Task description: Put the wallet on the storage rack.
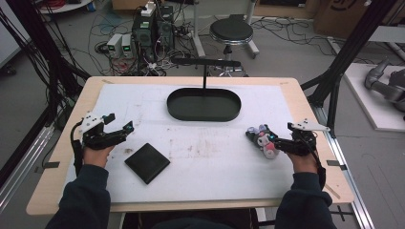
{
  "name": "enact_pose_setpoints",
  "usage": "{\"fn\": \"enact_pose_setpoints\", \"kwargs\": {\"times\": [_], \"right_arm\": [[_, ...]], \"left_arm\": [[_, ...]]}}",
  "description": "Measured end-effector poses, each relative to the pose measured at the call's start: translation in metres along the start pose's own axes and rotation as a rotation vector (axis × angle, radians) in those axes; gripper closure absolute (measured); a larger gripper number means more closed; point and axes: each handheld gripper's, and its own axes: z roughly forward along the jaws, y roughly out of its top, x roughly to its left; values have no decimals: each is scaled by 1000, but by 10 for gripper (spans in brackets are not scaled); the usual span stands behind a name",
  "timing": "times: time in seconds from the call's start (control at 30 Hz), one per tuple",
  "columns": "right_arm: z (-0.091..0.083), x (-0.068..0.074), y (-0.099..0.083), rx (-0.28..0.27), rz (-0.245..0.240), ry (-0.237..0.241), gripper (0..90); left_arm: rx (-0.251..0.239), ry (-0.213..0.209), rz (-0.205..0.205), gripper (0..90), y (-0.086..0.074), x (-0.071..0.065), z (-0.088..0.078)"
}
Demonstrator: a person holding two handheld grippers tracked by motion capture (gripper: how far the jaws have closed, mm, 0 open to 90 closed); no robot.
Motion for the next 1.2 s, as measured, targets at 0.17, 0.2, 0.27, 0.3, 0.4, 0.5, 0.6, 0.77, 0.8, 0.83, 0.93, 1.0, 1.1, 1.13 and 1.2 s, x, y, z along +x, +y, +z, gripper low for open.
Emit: {"fn": "enact_pose_setpoints", "kwargs": {"times": [0.17,0.2,0.27,0.3,0.4,0.5,0.6,0.77,0.8,0.83,0.93,1.0,1.1,1.13,1.2], "right_arm": [[1,-2,0,-5,5,4,209],[1,-2,0,-5,5,4,209],[3,-1,0,-1,-3,8,209],[4,0,0,5,-11,10,209],[2,-1,-1,2,-12,10,209],[0,-1,-2,4,-15,4,209],[-4,0,-2,4,-9,-4,209],[-2,2,-1,2,-7,-7,210],[0,3,0,8,-4,-6,210],[0,3,0,8,-4,-6,210],[3,4,0,13,-8,1,210],[3,6,1,15,-8,5,210],[3,8,1,13,-26,18,211],[3,8,1,13,-26,18,211],[3,9,1,13,-30,22,210]], "left_arm": [[4,7,-5,201,-1,1,1],[4,7,-5,202,-1,1,1],[12,6,-2,203,-1,2,2],[17,6,-5,204,-2,2,3],[13,3,-2,211,-1,0,3],[12,0,1,213,-1,0,5],[15,-10,-2,213,-2,0,5],[19,-13,-16,213,-3,4,6],[18,-14,-18,213,-3,5,7],[20,-15,-21,213,-3,5,7],[23,-12,-17,212,-3,5,6],[24,-11,-10,213,-3,4,5],[30,-19,-9,241,-3,3,5],[33,-28,-9,241,-3,2,5],[37,-37,-1,265,-2,0,3]]}}
